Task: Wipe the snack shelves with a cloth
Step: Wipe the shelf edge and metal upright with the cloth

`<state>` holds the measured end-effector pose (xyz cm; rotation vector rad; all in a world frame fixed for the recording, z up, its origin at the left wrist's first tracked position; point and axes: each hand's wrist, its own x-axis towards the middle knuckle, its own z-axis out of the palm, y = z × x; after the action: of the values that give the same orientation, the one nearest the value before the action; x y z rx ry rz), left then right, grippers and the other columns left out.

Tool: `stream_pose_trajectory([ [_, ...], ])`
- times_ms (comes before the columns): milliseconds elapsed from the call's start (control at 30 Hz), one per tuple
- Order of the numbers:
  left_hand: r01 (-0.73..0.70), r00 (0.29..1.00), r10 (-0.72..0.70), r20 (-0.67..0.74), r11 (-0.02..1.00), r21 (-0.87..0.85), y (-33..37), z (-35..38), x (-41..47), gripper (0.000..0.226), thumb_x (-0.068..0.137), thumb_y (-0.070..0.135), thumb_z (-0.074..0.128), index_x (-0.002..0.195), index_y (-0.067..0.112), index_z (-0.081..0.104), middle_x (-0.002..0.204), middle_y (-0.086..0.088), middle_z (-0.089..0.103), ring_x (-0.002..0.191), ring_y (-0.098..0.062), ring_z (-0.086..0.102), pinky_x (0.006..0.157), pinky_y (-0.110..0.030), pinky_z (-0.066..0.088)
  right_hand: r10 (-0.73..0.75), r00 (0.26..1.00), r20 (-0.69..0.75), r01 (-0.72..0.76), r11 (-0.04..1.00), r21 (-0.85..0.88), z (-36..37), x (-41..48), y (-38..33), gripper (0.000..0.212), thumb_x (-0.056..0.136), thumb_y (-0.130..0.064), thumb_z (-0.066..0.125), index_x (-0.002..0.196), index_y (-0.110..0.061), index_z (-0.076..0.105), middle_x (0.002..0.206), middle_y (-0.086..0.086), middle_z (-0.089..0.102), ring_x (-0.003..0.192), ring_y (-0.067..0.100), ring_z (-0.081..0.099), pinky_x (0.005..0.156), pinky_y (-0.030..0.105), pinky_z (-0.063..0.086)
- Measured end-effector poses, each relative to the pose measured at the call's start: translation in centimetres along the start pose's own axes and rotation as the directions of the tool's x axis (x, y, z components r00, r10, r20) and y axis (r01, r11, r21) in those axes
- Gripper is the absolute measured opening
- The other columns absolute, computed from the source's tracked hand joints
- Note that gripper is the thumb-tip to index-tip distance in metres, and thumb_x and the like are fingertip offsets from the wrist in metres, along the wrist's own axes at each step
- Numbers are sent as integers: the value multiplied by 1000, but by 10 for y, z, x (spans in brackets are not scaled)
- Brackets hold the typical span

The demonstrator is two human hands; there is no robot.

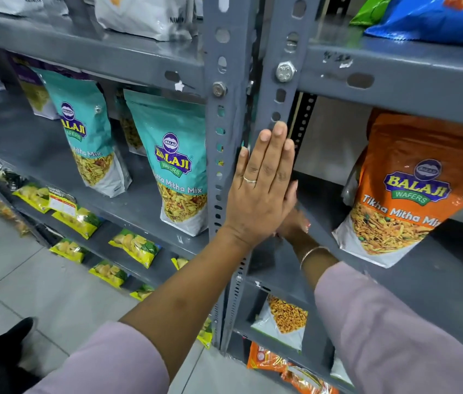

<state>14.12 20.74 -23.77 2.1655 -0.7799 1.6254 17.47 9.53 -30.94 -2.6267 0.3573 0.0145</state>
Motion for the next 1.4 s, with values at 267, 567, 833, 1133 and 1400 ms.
stream_pose_trajectory([
  [267,14,999,-16,29,998,58,0,-2,1,88,89,26,44,144,6,-21,153,-8,-26,141,-19,-21,116,-36,-1,-240,965,108,249,965,-81,28,-57,27,37,92,-20,53,123,-39,60,141,-8,55,120,23,59,95,30,49],
  [567,8,999,-11,34,997,78,2,-4,3,89,88,23,49,146,5,-17,151,-8,-31,141,-21,-20,116,-37,-1,-210,716,665,366,925,-102,-49,-69,41,32,89,-8,59,119,-14,66,118,8,69,98,21,63,90,29,46],
  [833,5,999,-8,51,998,69,2,-5,3,90,88,22,49,145,6,-18,150,-8,-33,140,-20,-22,116,-36,-3,207,977,44,-211,973,91,-10,-80,26,42,92,0,50,132,-10,52,129,16,62,118,32,60,78,21,56],
  [1133,-1,1000,0,13,998,65,2,-4,3,90,86,21,51,146,5,-15,152,-8,-29,141,-21,-19,116,-37,-1,44,998,50,-60,918,392,0,-58,21,34,96,-5,49,129,-9,55,112,-2,70,111,31,64,71,28,53],
  [1400,-3,1000,1,26,996,93,1,-3,3,88,89,25,49,146,7,-16,150,-8,-32,141,-21,-20,116,-38,0,-17,999,38,24,978,-206,60,-39,31,56,101,-15,29,153,-15,8,162,3,2,150,22,-1,125,36,5],
])
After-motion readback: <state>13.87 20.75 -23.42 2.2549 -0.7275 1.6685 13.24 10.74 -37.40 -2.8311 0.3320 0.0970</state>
